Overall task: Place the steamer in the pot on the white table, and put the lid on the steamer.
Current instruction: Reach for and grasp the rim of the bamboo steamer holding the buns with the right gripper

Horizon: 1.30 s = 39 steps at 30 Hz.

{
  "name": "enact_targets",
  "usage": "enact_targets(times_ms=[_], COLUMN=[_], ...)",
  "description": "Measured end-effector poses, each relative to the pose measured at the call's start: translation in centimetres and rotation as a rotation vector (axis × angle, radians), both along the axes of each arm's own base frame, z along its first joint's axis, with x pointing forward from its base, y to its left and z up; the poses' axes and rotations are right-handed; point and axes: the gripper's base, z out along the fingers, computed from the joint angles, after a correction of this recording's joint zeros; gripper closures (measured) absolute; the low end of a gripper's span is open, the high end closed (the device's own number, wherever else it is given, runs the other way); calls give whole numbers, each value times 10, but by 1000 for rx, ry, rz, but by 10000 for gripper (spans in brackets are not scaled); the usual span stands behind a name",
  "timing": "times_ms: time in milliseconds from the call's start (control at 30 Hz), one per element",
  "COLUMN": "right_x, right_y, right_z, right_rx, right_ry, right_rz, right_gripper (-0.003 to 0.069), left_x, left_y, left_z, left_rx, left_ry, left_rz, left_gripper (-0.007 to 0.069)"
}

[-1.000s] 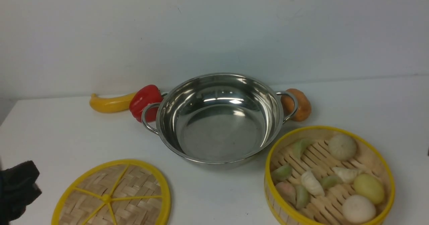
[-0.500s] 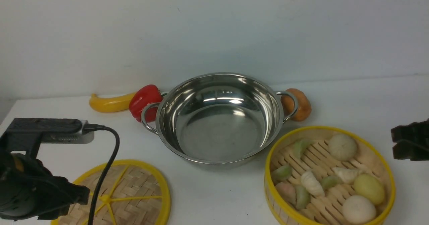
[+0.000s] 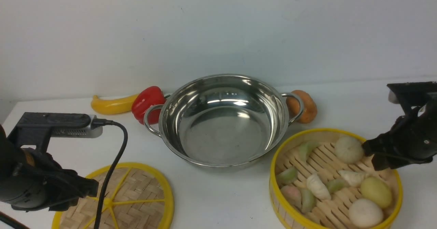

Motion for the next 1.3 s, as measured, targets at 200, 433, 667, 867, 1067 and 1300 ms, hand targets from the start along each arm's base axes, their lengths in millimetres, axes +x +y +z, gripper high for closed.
enact_targets(times_ms=[200, 433, 667, 867, 1067, 1300], right_x=[8, 11, 17, 20, 21, 24], right_y=[-5, -6, -6, -5, -5, -5], right_z=[10, -6, -26, -31, -31, -46], right_rx=[-61, -85, -93, -92, -92, -97], right_ry=[-34, 33, 77, 59, 58, 95], right_rz=[-25, -32, -31, -30, -30, -29], right_gripper=[410, 410, 410, 410, 413, 448], left_x=[5, 12, 12, 13, 14, 14], left_y=[-1, -2, -3, -3, -3, -3], left_z=[3, 6, 6, 7, 8, 8], left_rx=[-10, -21, -23, -23, -26, -26], left_ry=[-66, -143, -153, -155, -176, -176], left_rz=[-7, -14, -15, -16, -17, -17], left_gripper=[384, 384, 384, 384, 384, 384])
